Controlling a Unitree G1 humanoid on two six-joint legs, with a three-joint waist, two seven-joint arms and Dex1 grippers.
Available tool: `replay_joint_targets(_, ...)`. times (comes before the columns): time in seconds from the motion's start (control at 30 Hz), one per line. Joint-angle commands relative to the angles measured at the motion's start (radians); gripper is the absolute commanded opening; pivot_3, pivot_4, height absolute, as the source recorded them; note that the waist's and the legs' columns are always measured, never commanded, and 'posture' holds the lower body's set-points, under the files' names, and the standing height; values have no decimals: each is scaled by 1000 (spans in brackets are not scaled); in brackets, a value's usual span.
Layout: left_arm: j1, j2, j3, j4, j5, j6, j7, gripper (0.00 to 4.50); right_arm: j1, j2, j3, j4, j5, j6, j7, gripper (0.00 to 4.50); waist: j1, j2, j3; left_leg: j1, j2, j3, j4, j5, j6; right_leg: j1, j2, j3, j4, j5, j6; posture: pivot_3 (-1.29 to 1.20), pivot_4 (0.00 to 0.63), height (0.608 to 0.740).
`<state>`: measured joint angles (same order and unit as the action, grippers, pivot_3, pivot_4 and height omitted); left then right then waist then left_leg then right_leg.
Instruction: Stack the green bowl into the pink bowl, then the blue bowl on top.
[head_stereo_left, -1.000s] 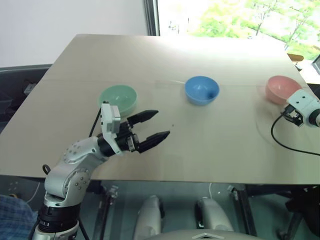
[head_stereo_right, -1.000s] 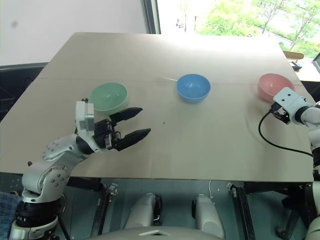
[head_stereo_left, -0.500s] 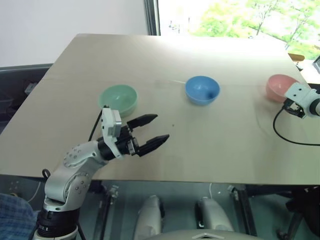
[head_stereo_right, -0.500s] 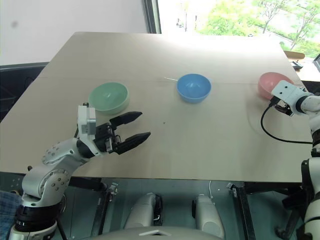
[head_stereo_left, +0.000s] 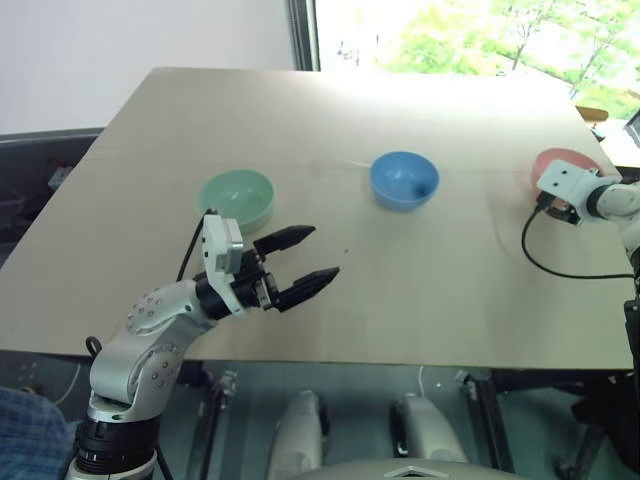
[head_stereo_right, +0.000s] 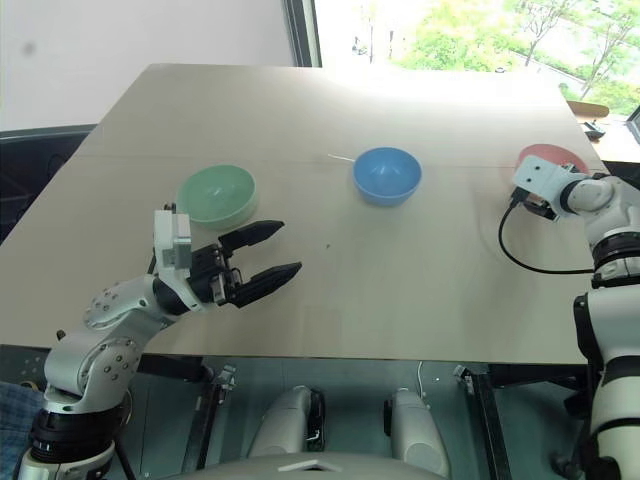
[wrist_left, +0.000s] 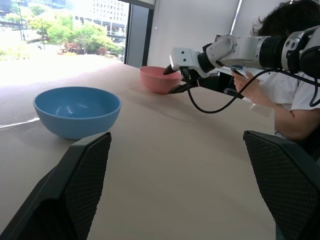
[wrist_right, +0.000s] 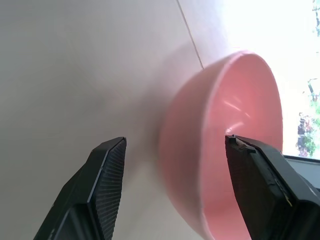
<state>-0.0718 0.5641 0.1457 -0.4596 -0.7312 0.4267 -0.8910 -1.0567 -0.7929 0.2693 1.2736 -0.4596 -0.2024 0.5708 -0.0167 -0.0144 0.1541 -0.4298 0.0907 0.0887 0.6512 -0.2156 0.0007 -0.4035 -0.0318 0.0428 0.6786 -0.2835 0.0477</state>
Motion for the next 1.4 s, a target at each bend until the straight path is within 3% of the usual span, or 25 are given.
replay_joint_targets(0.03, 8, 2, 7, -35, -2, -20, 4, 4500, -46, -13, 3, 13, -11, -10, -28, 3326, -1, 0, 0, 0, 0, 0, 0, 0, 0, 0, 0, 0, 0, 0, 0, 0, 150, 740)
replay_joint_targets(0.23, 19, 0, 7, -44, 0, -21, 13, 4500, -52, -16, 6, 25, -18, -18, -40, 835, -3, 0, 0, 0, 0, 0, 0, 0, 0, 0, 0, 0, 0, 0, 0, 0, 150, 740)
replay_joint_targets(0.3, 16, -1, 6, -45, 0, -21, 16, 4500, -52, -17, 6, 27, -19, -21, -40, 152, -3, 0, 0, 0, 0, 0, 0, 0, 0, 0, 0, 0, 0, 0, 0, 0, 150, 740)
replay_joint_targets(0.33, 16, -1, 5, -45, 0, -22, 18, 4500, -52, -17, 6, 28, -19, -23, -41, 24, -3, 0, 0, 0, 0, 0, 0, 0, 0, 0, 0, 0, 0, 0, 0, 0, 150, 740)
replay_joint_targets(0.63, 13, 2, 1, -42, 2, -24, 15, 4500, -40, -25, -26, 4, 22, -56, 38, 24, -3, 0, 0, 0, 0, 0, 0, 0, 0, 0, 0, 0, 0, 0, 0, 0, 150, 740)
replay_joint_targets(0.83, 14, 2, -5, -40, 4, -24, 12, 4500, -9, -22, -90, -154, 155, -82, 284, 24, -5, 1, 1, 0, 0, 0, 0, 0, 0, 0, 0, 0, 0, 0, 0, 0, 150, 740)
replay_joint_targets(0.97, 8, 3, -15, -30, 13, -32, 1, 4500, 130, -14, -150, -518, 327, 53, 496, 24, -1, 1, 1, 0, 0, 0, -1, 0, 0, 0, 0, 0, 0, 0, 0, 0, 150, 740)
replay_joint_targets(1.03, -1, 2, -18, -22, 14, -34, 0, 4500, 242, -28, -161, -797, 403, 188, 569, 24, 4, 1, 1, 0, 0, -1, -1, 0, 0, 0, 0, -1, 1, 0, 0, 0, 150, 740)
replay_joint_targets(1.27, -14, 3, -31, -4, 20, -38, -17, 4500, 478, -126, -135, -1526, 536, 516, 708, 24, 10, 2, 1, -1, 0, -2, 0, 0, 0, 0, 0, -2, 1, 0, 0, 0, 150, 740)
replay_joint_targets(1.4, -22, 4, -34, 2, 21, -37, -22, 4500, 513, -179, -94, -1743, 556, 590, 745, 24, 6, 1, 1, 0, 1, -3, 0, 0, 0, 0, 0, -3, 1, 0, 0, 0, 150, 740)
